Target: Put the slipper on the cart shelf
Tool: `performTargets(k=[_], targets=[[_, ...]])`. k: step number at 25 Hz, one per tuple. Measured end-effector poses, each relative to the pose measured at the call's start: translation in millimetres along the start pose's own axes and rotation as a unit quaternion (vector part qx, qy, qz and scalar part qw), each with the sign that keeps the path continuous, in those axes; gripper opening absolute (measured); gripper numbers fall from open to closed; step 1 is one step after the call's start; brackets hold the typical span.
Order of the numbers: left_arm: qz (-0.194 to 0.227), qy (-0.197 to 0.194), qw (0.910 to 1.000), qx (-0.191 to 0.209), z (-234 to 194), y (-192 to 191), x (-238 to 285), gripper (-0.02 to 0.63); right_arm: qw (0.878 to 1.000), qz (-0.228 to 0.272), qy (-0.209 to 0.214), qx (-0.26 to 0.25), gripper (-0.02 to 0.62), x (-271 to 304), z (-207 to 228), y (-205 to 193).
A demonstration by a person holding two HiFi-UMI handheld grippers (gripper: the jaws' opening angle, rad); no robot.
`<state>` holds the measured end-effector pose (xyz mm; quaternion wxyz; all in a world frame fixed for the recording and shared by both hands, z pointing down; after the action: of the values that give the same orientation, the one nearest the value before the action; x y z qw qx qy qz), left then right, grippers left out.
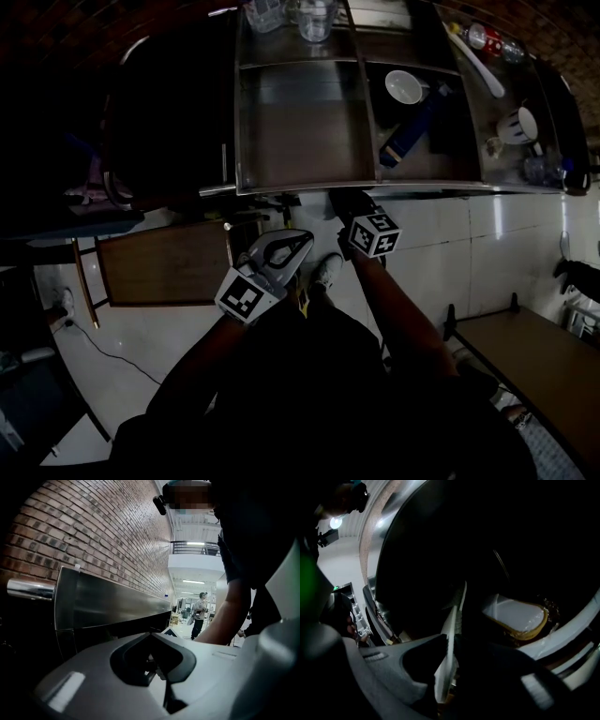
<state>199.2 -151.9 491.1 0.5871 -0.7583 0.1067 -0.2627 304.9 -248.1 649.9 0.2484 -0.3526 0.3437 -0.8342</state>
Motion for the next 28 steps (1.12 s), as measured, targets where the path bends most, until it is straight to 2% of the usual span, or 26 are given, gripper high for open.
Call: performTargets(k=[7, 17, 28], targets=[[-0.003, 0.006, 0.9999, -0.008, -12.9, -4.7, 7.9, 0.003, 0.997, 0.007, -0.030, -0.065, 0.054, 20.1, 7.6, 13.2], [0.000, 0.005, 0.9997, -0.025, -13.6, -8.6, 11.2, 0.003, 0.993, 0.036, -0.064, -0.093, 0.054, 41.7, 21.0, 32.7], [-0.003, 0.018, 0.9993, -0.031, -24.2, -13.7, 8.0, 0.003, 0.988, 0.039, -0.098, -0.112, 0.058, 51.5, 25.6, 45.7]])
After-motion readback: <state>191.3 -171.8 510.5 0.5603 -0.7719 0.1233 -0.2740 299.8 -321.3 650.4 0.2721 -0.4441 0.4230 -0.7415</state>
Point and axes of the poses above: the fingertips, and each gripper's own axes: x forward along the fingers, z to its right, y out of its top, the point moved 3 cm from there along -x, backward along the fingers, and after that the axes turned 4 degrees about -z, right-handed, at the moved point
